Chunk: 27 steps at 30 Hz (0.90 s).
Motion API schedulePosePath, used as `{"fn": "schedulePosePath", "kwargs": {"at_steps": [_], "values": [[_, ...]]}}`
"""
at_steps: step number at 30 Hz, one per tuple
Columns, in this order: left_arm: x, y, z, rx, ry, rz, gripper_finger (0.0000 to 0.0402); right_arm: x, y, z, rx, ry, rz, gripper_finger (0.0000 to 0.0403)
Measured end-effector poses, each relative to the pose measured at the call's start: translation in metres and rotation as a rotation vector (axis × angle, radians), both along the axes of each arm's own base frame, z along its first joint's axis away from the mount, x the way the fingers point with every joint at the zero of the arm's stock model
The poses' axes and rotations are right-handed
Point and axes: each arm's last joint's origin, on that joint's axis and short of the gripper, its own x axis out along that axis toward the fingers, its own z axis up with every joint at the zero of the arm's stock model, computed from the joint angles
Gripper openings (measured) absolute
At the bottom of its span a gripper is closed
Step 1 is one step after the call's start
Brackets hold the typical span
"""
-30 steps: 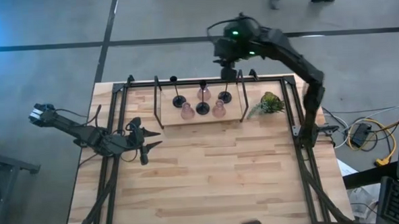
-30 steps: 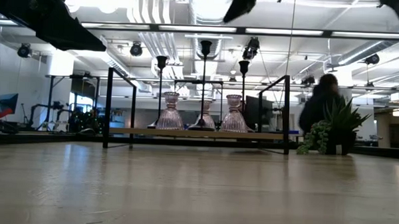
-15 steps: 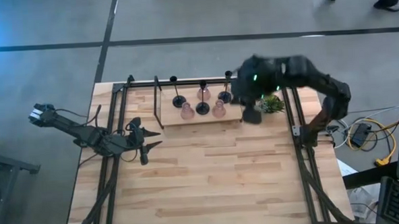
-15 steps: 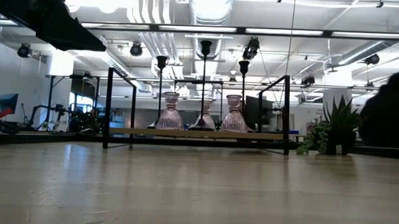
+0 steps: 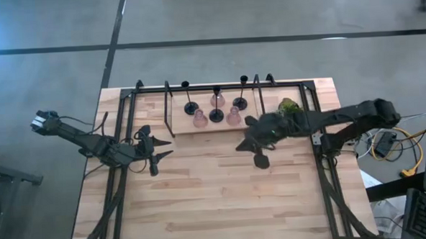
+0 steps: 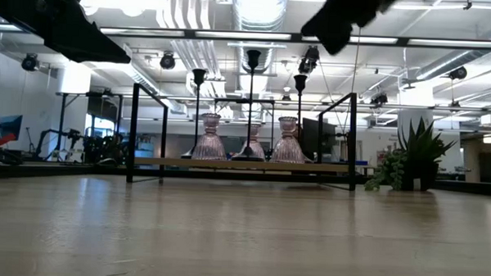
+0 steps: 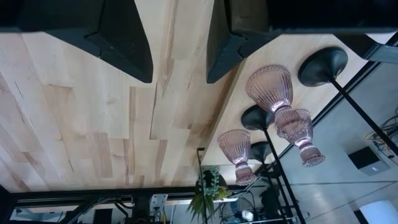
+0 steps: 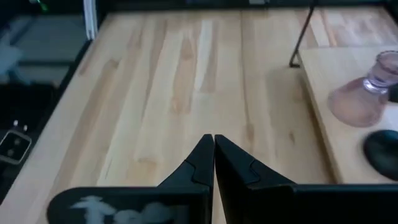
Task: Pick & Place candle stick holders
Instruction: Return to Home Position
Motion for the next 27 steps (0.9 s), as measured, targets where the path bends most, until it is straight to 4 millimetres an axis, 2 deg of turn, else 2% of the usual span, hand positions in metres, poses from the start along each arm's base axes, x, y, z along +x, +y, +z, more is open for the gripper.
{"fn": "schedulePosePath", "kwargs": {"at_steps": [5,8,13,23,27], "values": [[0.000,0.000,0.000,0.000,0.000,0.000,0.0154,-0.019,0.000,-0.046,0.009,-0.217,-0.060,0.0008],[0.000,0.000,0.000,0.000,0.000,0.000,0.0154,-0.033,-0.002,-0.068,0.007,-0.331,-0.081,0.0008],[0.000,0.000,0.000,0.000,0.000,0.000,0.0154,-0.062,-0.004,-0.102,0.010,-0.400,-0.075,0.0008],[0.000,0.000,0.000,0.000,0.000,0.000,0.0154,-0.120,-0.016,-0.136,0.024,-0.493,-0.132,0.0008],[0.000,0.000,0.000,0.001,0.001,0.000,0.0154,-0.135,-0.018,-0.140,0.025,-0.544,-0.137,0.0008]]}}
